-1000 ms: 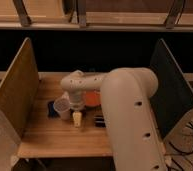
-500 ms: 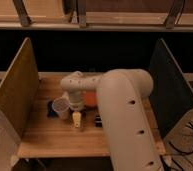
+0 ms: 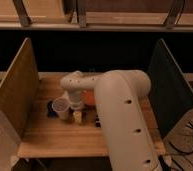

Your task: Place the pepper in the ceramic bowl

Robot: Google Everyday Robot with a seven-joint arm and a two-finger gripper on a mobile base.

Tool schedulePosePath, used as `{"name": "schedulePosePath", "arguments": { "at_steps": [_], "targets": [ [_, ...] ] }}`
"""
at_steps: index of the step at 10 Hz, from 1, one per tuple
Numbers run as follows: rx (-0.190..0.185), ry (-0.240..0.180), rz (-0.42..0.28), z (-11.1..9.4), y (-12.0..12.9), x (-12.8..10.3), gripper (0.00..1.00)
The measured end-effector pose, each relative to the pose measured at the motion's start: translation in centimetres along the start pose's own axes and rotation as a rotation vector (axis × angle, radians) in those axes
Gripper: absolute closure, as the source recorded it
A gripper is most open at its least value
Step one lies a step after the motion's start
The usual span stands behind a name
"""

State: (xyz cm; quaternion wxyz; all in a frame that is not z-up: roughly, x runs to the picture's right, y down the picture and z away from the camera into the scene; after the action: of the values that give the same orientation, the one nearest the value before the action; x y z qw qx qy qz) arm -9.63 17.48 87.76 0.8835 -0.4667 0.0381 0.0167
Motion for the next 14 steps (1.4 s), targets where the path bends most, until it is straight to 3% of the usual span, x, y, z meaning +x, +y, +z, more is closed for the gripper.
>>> {"name": "schedulePosePath", "arguments": {
  "at_steps": [3, 5, 7, 11, 12, 14],
  "targets": [
    [-0.013, 0.016, 0.003, 0.5, 0.3, 0.5, 0.98],
    [0.002, 0.010, 0.013, 0.1, -0.1, 0.2, 1.00],
    [0.038, 0.040, 0.037, -1.6, -0.4, 0.7, 1.00],
    [0.187, 0.215, 0.193, -9.6, -1.3, 2.9, 1.00],
    [0.218, 0.287, 0.253, -11.9, -1.3, 4.2, 1.00],
    [0.238, 0.381, 0.344, -14.5, -1.3, 6.5, 1.00]
  ]
}}
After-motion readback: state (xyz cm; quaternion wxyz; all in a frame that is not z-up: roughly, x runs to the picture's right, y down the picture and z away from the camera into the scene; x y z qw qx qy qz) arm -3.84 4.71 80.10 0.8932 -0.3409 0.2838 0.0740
